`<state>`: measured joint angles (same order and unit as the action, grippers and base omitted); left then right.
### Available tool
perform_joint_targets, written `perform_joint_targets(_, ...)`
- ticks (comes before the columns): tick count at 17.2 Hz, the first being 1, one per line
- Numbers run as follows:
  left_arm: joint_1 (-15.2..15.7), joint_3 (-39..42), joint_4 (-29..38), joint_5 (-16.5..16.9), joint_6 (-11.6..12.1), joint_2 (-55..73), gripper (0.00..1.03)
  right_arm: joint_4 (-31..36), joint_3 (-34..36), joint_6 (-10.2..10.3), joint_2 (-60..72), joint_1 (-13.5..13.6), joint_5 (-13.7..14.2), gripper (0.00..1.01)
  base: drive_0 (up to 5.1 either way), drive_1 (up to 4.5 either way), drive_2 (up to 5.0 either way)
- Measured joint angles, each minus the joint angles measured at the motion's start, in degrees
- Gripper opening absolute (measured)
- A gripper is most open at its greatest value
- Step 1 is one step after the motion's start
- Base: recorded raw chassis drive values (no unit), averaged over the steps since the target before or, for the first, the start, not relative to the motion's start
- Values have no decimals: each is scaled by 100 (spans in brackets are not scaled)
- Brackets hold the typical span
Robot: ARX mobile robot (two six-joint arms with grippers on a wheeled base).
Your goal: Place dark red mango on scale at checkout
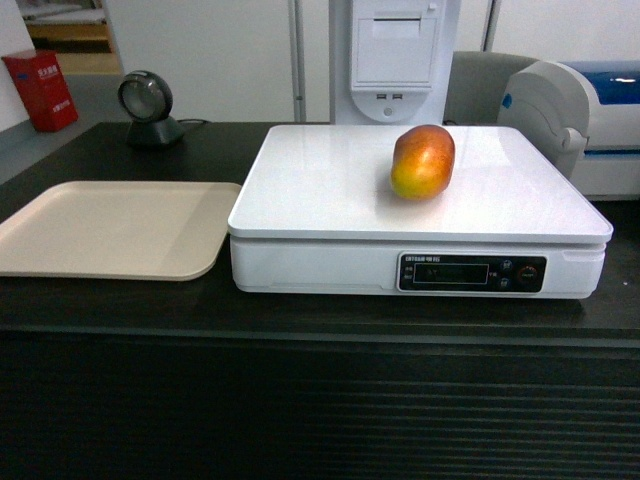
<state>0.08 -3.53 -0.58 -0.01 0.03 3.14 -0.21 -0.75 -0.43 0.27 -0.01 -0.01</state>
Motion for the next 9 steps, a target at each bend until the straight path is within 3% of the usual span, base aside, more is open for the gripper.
perform_joint_targets(9,-9,299,37,-2,-2,-286,2,0,0,-2,0,0,0,98,0,0,0)
